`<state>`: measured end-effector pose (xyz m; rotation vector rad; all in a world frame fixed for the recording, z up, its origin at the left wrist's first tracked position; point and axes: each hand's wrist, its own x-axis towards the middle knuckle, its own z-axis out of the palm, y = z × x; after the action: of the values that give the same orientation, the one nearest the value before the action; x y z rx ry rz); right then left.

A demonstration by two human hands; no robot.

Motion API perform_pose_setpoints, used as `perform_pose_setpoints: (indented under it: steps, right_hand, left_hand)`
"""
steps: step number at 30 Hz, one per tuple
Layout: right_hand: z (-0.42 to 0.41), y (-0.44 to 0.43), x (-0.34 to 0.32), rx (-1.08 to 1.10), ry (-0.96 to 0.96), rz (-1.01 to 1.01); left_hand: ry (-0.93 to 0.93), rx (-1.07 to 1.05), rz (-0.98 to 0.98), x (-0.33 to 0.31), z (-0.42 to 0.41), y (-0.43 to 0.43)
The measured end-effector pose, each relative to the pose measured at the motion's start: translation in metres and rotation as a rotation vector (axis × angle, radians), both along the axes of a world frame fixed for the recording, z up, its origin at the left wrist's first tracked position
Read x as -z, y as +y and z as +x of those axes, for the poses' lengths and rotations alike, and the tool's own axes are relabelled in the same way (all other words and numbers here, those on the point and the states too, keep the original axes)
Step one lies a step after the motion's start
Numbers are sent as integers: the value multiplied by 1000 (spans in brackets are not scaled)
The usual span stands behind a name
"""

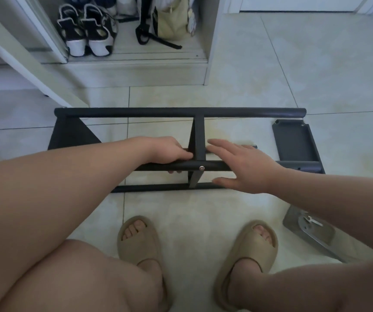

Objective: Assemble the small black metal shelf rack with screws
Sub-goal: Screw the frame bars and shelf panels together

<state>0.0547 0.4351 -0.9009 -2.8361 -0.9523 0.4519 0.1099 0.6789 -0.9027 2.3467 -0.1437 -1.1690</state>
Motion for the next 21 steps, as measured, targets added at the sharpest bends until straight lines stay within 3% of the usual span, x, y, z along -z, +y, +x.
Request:
perform_pose_setpoints:
  steps: [5, 9, 16, 21]
  right_hand:
    - [-3, -18, -11, 121, 40, -232]
    - [-1, -14, -14, 169, 42, -282]
    - [11, -6, -36, 250, -80, -155]
    - [25, 0, -41, 270, -238, -141]
  left_hand:
    - [22, 78, 67, -28, -12, 13]
    - [-56, 168, 195, -37, -23, 8]
    - [-404, 40, 221, -52, -27, 11]
    - [-529, 32, 238, -57, -14, 19]
